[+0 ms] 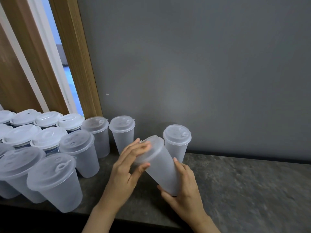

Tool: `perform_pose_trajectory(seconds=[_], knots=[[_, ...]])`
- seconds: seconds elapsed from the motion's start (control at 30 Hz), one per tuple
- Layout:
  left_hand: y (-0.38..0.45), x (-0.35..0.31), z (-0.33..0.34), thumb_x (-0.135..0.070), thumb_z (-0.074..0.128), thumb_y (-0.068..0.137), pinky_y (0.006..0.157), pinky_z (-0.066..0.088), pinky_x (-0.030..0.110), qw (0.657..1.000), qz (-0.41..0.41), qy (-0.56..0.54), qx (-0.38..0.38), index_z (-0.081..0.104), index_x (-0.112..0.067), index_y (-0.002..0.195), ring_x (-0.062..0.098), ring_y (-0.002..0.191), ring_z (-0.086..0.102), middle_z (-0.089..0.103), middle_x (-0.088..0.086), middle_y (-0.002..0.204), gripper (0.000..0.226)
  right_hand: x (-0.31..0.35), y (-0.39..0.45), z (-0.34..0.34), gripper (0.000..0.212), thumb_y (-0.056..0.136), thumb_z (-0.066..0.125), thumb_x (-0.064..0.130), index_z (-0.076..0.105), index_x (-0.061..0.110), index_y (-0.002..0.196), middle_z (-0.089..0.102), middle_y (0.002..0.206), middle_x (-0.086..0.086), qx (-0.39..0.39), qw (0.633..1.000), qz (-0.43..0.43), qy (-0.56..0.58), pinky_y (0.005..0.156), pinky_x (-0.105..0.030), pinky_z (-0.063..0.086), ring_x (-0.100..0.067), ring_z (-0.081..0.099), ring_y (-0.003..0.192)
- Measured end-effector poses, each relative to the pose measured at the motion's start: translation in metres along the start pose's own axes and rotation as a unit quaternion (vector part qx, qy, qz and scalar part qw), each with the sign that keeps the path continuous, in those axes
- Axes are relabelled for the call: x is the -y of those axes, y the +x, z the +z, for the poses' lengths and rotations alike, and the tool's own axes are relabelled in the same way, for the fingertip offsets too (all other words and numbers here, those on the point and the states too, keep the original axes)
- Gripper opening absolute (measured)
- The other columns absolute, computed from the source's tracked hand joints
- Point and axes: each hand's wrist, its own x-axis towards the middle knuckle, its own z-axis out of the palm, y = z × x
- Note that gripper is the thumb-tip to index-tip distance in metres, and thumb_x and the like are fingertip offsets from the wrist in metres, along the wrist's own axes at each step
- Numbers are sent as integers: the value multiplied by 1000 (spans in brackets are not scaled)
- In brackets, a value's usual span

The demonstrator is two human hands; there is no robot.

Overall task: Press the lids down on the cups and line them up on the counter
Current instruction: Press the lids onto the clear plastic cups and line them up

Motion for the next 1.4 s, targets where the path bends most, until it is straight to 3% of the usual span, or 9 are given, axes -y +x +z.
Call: perform_pose_trajectory(seconds=[0.13, 0.3, 0.4, 0.5, 0.63, 0.8, 0.9, 1.0, 1.4], knots=[[5, -24, 15, -33, 67, 89, 114, 34, 34, 987, 159, 14, 7, 59, -20, 125, 26, 140, 39, 55, -9, 138, 39, -2, -2, -4, 83, 79, 75, 55, 29, 36, 146, 46, 140, 16, -19, 990, 73, 117, 93, -38, 53, -15, 57, 119], [4, -30, 43, -32, 68, 91, 117, 29, 36, 982, 188, 2, 3, 43, -29, 140, 30, 145, 29, 40, -5, 151, 55, -5, 0, -18, 86, 67, 76, 36, 30, 45, 140, 47, 135, 29, -141, 971, 119, 150, 95, -13, 46, 3, 55, 117], [-2, -10, 61, -30, 68, 89, 113, 35, 31, 989, 121, 4, -81, 33, -38, 142, 25, 139, 40, 39, -10, 149, 64, -17, 4, -31, 84, 61, 83, 32, 34, 60, 122, 55, 114, 38, -223, 935, 228, 154, 79, -15, 52, 9, 59, 101], [-5, 13, 79, -24, 83, 74, 101, 45, 22, 993, -80, -12, -83, 22, -57, 135, 5, 124, 48, 36, -19, 142, 93, -46, 8, -45, 88, 66, 88, 9, 35, 66, 107, 61, 103, 29, -213, 908, 330, 143, 71, -18, 46, 8, 62, 92], [1, 39, 109, -26, 92, 60, 107, 36, 23, 966, -248, -70, 14, 20, -42, 141, 5, 130, 40, 34, -17, 140, 110, -76, 22, -54, 69, 68, 83, 3, 41, 36, 112, 60, 101, 14, -125, 905, 385, 130, 60, -14, 45, -3, 61, 90], [11, 54, 141, -23, 88, 67, 94, 41, 16, 958, -269, -84, 51, 34, -36, 130, 5, 121, 53, 51, -24, 122, 83, -93, 27, -46, 66, 69, 82, 3, 47, 31, 117, 65, 105, 12, -64, 907, 396, 125, 64, -13, 50, 3, 64, 88], [13, 56, 149, -28, 84, 72, 88, 44, 16, 963, -264, -48, 36, 42, -34, 125, 2, 112, 57, 54, -27, 113, 68, -101, 25, -40, 66, 69, 84, 3, 50, 31, 119, 69, 109, 9, -38, 908, 398, 128, 77, -28, 56, -10, 67, 99], [20, 55, 152, -35, 83, 72, 84, 45, 18, 960, -277, -22, 29, 43, -33, 126, -1, 104, 54, 52, -27, 110, 68, -105, 28, -37, 68, 70, 85, 5, 50, 25, 124, 68, 115, 7, -21, 913, 391, 116, 89, -40, 55, -14, 66, 106], [21, 53, 153, -25, 85, 72, 90, 42, 19, 957, -289, 16, -8, 42, -20, 135, 11, 118, 54, 52, -6, 131, 77, -99, 31, -33, 76, 66, 88, 11, 45, 30, 127, 63, 118, 8, -34, 913, 395, 97, 89, -35, 53, -12, 62, 107]])
